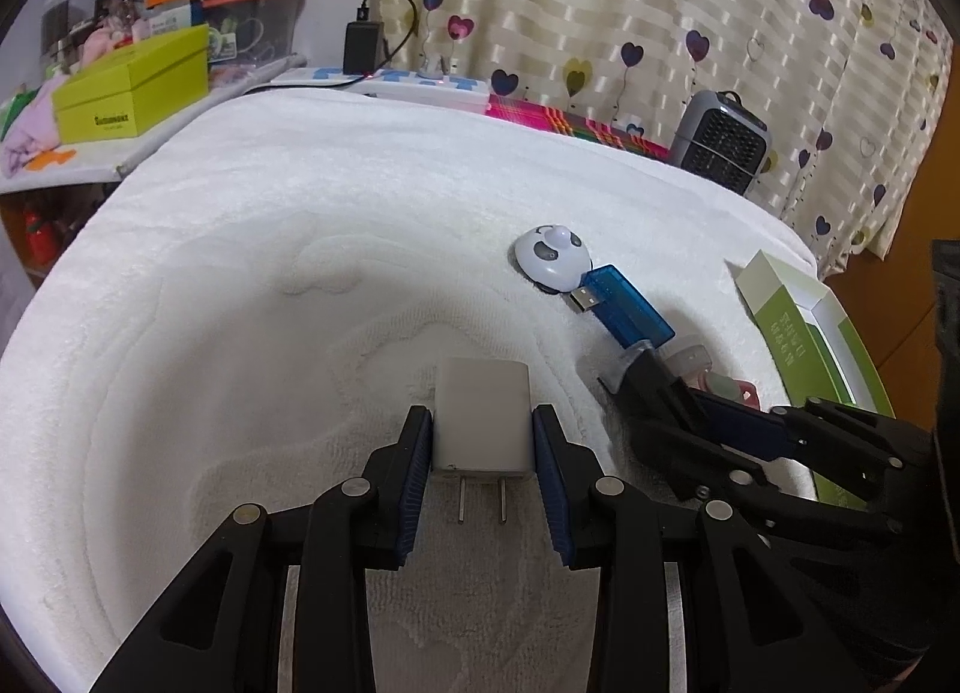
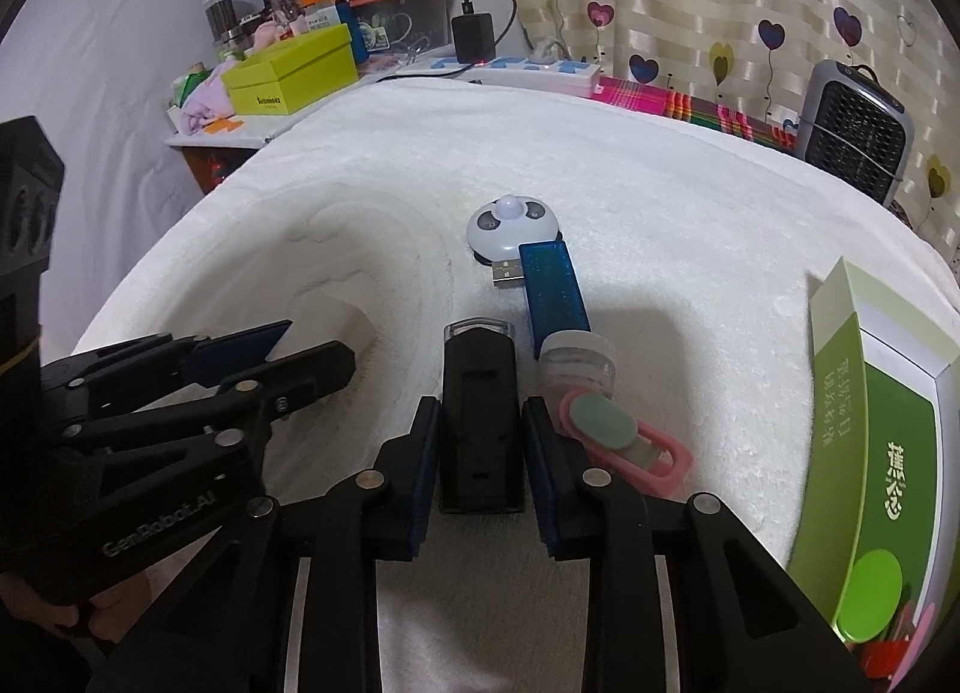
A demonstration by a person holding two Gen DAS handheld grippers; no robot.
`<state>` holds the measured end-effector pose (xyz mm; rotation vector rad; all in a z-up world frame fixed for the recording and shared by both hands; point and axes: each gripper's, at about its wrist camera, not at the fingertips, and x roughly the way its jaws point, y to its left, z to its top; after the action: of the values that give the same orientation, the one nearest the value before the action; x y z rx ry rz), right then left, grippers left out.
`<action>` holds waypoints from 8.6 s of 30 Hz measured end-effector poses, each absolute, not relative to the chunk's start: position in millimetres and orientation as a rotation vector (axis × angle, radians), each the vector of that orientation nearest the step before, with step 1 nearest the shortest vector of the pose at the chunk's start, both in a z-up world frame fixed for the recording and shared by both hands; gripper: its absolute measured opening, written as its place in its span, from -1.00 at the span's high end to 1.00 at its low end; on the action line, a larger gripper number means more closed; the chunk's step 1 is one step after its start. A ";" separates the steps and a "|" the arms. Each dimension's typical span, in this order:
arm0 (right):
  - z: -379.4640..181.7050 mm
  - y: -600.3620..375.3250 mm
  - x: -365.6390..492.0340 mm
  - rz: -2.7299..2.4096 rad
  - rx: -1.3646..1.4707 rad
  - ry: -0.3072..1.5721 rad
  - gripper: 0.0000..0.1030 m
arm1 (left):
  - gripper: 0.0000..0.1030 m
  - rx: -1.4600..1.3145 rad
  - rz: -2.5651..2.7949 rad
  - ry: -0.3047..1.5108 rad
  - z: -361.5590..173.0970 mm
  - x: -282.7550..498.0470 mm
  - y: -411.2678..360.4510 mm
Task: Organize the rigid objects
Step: 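Carry the charger plug with the left tool while the right tool carries the black stick to the box, then lower both held items into the green box and open both tools, then withdraw both open tools from the box toward the pink clip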
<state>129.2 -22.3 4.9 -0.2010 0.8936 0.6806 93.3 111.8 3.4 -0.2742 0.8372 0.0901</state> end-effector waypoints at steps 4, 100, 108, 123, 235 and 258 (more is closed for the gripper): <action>10.6 -28.5 123.0 0.689 -0.187 0.873 0.45 | 0.36 -0.271 0.092 0.838 3.1 93.8 111.3; 61.0 -214.4 68.3 0.483 0.069 0.682 0.44 | 0.37 -0.087 -0.220 0.700 70.0 58.1 -56.1; 57.8 -231.2 70.5 0.448 0.088 0.688 0.44 | 0.37 -0.079 -0.268 0.717 64.7 60.2 -71.5; 40.7 -261.3 78.0 0.381 0.126 0.729 0.44 | 0.37 -0.060 -0.357 0.758 52.7 66.4 -101.1; 44.1 -208.6 63.3 0.468 0.024 0.749 0.38 | 0.36 -0.150 -0.175 0.716 44.6 58.0 -24.4; 42.1 -165.5 88.4 0.574 -0.028 0.759 0.38 | 0.36 -0.195 -0.058 0.753 34.7 82.4 21.9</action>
<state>88.4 -165.5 42.1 -0.0280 0.7590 0.5745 82.4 21.9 34.7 -0.1949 0.7535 -0.0580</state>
